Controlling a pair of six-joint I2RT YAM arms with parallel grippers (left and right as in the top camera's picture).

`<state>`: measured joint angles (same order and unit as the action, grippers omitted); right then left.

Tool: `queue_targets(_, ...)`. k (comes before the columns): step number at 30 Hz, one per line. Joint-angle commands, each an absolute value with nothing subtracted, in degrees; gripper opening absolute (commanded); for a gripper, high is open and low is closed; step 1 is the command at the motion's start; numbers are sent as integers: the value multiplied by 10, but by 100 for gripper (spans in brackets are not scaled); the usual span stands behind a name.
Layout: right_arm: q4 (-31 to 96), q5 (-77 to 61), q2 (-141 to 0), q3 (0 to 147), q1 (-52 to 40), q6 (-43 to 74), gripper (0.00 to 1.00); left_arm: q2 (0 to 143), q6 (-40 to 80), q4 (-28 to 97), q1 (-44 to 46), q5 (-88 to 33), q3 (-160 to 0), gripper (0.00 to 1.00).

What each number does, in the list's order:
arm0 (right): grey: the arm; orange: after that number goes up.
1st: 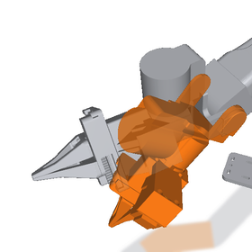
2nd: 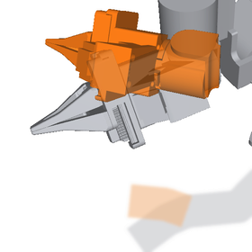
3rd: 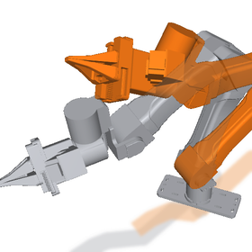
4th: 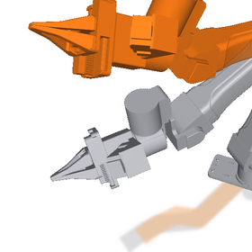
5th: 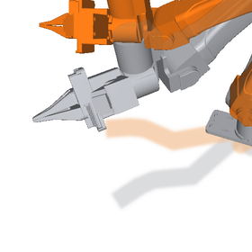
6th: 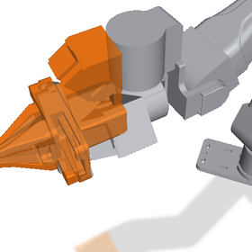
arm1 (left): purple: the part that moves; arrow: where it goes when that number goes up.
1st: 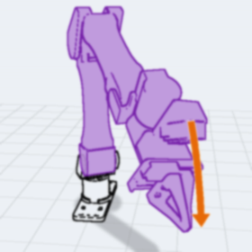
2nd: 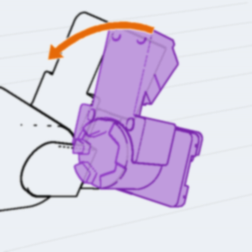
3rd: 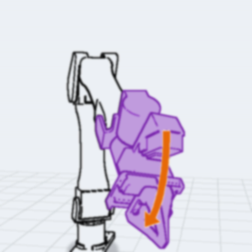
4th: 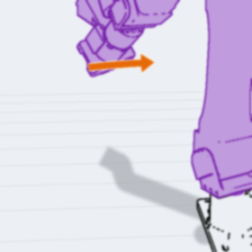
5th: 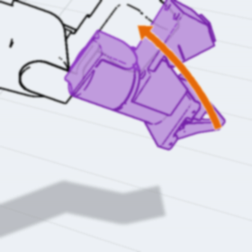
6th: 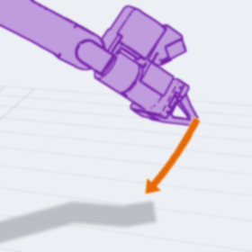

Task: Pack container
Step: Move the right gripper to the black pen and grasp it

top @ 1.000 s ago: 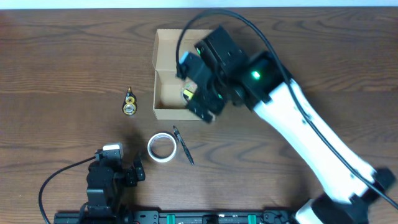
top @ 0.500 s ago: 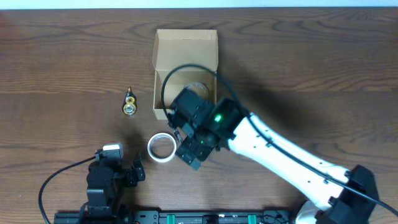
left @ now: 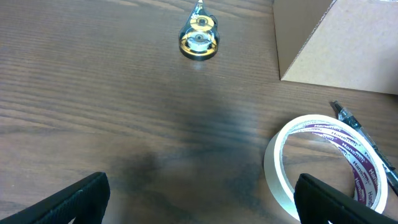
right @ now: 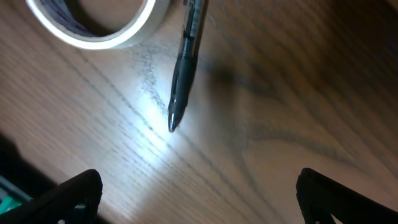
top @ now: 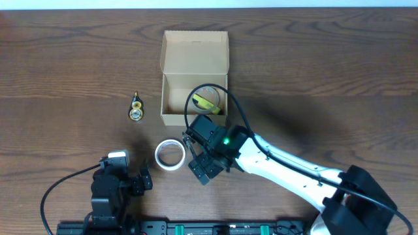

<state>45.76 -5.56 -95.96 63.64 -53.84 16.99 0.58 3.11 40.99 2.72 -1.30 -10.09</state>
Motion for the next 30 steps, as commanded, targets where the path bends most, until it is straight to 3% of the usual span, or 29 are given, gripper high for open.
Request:
queue_targets(1,436,-54,-960,622,-541,184,99,2,27,413,25,-9,-92,96)
queue_targets(14,364,-54,-1051,618,-541,184,96,2,27,413,25,-9,-92,96)
queue_targets(22,341,-54,-1083,618,-541,184,80,2,27,413,25,-9,-92,95)
queue_targets(30,340,-55,-1084,618,-541,184,44,2,27,413,25,-9,-92,95)
